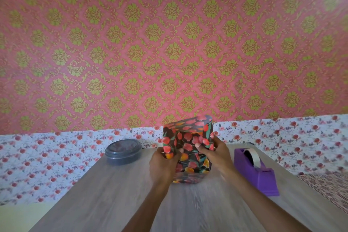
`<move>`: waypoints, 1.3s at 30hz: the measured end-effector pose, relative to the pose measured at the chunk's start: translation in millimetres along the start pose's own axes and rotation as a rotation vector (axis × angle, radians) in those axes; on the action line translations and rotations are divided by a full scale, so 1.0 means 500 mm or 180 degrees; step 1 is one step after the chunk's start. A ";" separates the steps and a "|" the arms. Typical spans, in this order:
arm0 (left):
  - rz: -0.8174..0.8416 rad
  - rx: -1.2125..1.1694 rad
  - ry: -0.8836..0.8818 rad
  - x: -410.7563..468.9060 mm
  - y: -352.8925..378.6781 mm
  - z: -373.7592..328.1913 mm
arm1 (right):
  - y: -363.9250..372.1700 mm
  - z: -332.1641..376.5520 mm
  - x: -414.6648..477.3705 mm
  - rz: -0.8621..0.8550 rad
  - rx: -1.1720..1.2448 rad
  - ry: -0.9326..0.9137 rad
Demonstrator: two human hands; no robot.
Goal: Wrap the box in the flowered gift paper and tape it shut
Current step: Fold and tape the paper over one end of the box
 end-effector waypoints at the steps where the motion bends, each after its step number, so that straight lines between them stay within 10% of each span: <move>1: -0.0047 -0.0022 -0.0002 0.002 0.000 -0.008 | 0.000 0.002 0.004 -0.0033 -0.0015 -0.0003; 20: -0.0163 -0.0563 -0.0180 -0.020 0.018 -0.008 | -0.001 -0.013 -0.010 -0.0645 -0.0102 0.0104; 32: 0.0780 -0.0785 0.0122 0.011 0.009 -0.016 | 0.002 -0.005 -0.005 -0.0463 0.0110 0.0065; 39: 0.0022 -0.0513 0.0323 -0.005 0.030 -0.034 | -0.006 -0.008 -0.010 -0.0410 0.0198 -0.0013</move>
Point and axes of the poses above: each hand's wrist, its own x-axis towards the middle knuckle, its own y-axis out of the palm, z = x × y, the point moved 3 cm from there along x, towards the middle knuckle, and after that the axes turned 1 degree about z, right-handed, at the moved point
